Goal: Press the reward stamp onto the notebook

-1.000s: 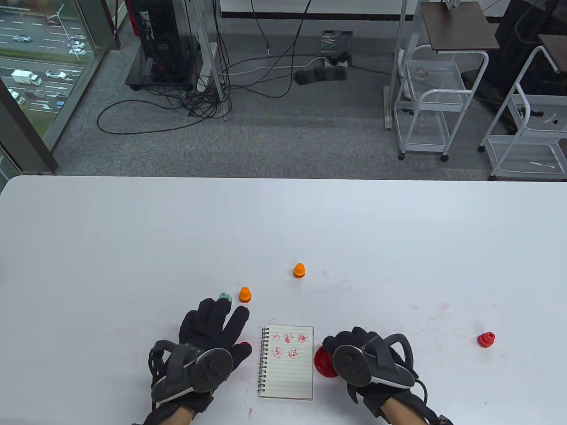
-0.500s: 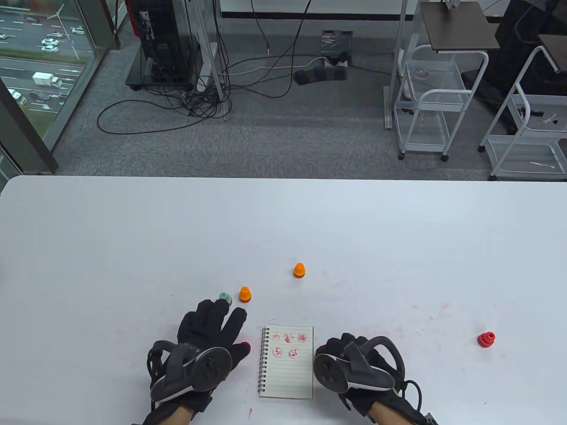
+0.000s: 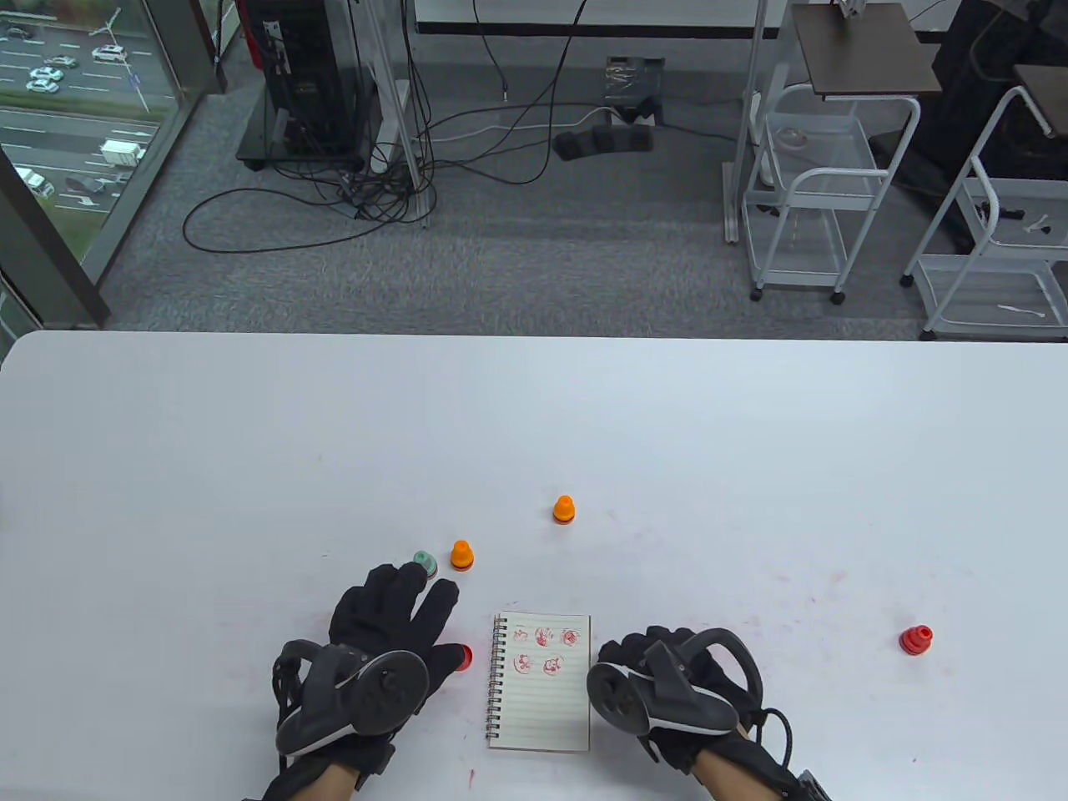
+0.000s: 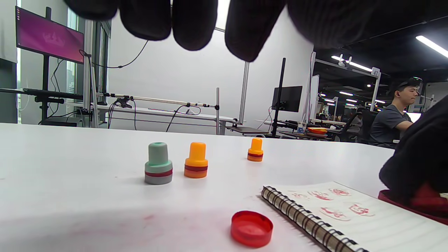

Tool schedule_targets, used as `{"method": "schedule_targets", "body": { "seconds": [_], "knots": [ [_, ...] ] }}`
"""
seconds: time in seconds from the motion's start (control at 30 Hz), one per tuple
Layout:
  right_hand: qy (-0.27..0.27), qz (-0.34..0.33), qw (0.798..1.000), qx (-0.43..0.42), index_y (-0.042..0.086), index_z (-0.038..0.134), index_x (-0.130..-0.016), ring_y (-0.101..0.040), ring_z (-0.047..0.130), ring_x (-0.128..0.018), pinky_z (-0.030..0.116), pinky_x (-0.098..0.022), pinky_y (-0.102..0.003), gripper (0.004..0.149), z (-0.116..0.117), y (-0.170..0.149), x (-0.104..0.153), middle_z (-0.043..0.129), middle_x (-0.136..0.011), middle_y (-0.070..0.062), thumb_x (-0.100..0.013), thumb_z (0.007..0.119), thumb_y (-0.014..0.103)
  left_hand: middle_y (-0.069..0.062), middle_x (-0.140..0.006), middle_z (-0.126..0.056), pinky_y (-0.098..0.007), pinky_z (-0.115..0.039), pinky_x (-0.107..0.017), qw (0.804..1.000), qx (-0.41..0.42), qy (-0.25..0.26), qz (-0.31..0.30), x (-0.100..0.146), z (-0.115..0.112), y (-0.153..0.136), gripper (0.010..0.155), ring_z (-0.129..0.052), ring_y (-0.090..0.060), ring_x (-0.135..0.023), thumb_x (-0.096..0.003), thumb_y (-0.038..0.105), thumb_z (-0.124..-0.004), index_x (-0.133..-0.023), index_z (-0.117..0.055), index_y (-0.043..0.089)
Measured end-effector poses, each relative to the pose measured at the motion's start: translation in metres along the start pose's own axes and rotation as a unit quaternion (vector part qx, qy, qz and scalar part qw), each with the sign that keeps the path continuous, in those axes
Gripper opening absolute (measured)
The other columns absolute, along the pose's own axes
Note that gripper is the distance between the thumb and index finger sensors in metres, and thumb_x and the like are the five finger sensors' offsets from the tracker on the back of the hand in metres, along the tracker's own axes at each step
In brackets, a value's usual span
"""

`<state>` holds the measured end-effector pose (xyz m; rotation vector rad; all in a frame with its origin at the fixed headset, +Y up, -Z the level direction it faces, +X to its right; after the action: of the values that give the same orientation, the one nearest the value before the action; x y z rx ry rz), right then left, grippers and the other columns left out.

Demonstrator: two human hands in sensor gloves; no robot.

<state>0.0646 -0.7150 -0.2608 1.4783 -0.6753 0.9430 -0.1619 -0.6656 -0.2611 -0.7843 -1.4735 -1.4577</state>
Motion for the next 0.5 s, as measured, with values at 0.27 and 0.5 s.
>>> {"method": "schedule_targets", "body": {
  "seconds": [0.27, 0.5],
  "knots": [
    [-0.084, -0.037, 0.995, -0.043, 0.023, 0.08, -0.089, -0.027, 0.097, -0.061, 0.086, -0.048, -0.042, 0.046, -0.038, 0.023, 0.009, 0.095, -0.082, -0.006, -0.044, 0.083, 0.029, -0.019, -0.118, -0.056, -0.065, -0.058, -0.072, 1.0, 0.004, 0.0, 0.001, 0.001, 0.001, -0.001, 0.072, -0.06, -0.049, -0.103, -0.0484, 0.057, -0.067, -0.112, -0.067, 0.023],
    [-0.106, -0.097, 0.986, -0.082, 0.024, 0.082, -0.087, -0.025, 0.098, -0.06, 0.087, -0.047, -0.04, 0.045, -0.045, 0.061, -0.007, 0.096, -0.081, -0.004, -0.042, 0.085, 0.03, -0.019, -0.117, -0.058, -0.064, -0.059, -0.071, 1.0, 0.009, 0.014, 0.001, 0.002, 0.005, -0.003, 0.072, -0.061, -0.049, -0.103, -0.0483, 0.057, -0.067, -0.111, -0.068, 0.023]
  ]
}}
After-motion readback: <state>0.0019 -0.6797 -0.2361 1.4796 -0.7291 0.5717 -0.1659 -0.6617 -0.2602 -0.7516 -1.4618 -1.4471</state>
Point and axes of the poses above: the tracker on the back of each hand, its own y axis roughly to the thumb side, its own x axis roughly from the fingertips to the wrist, z = x × y, the point moved 5 cm from there along -x, roughly from the wrist to the fingertips
